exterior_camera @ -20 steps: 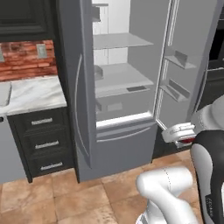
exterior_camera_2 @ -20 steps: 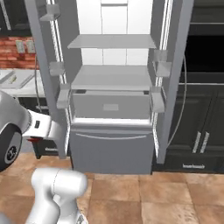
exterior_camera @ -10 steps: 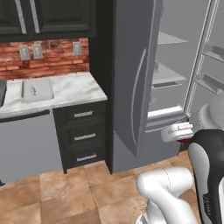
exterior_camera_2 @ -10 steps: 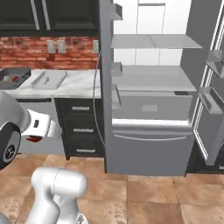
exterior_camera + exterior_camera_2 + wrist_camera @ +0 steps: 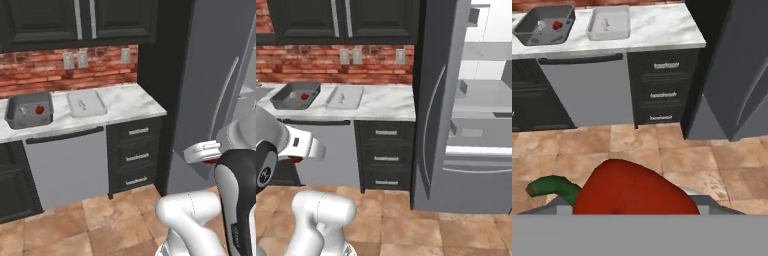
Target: Place one bell pepper and one fish in each tupperware on the nearby counter, to pack two identical lunches.
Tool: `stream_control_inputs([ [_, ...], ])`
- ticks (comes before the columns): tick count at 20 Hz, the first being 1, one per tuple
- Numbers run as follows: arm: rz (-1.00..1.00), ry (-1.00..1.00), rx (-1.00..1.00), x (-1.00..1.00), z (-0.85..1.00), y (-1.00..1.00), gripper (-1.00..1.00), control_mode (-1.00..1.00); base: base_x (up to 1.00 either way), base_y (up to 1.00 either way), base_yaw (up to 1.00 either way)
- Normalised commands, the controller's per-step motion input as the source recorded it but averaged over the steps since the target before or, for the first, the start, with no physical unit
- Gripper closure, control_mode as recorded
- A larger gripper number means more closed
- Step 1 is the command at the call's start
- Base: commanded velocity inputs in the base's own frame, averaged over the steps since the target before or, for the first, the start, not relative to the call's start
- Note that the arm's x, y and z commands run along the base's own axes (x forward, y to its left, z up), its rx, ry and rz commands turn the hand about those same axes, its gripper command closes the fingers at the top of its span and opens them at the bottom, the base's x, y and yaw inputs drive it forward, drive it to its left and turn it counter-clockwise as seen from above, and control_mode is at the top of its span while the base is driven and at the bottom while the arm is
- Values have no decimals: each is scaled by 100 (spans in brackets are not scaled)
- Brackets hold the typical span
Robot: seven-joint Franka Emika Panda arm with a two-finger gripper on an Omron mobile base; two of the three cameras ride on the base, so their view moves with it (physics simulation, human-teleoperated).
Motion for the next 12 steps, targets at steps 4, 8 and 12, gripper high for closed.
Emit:
stream_control_inputs([
  [4,0,0,0,0,0,0,100,100,98,46,0],
  [8,0,0,0,0,0,0,100,100,100,23,0],
  [12,0,0,0,0,0,0,100,100,100,38,0],
])
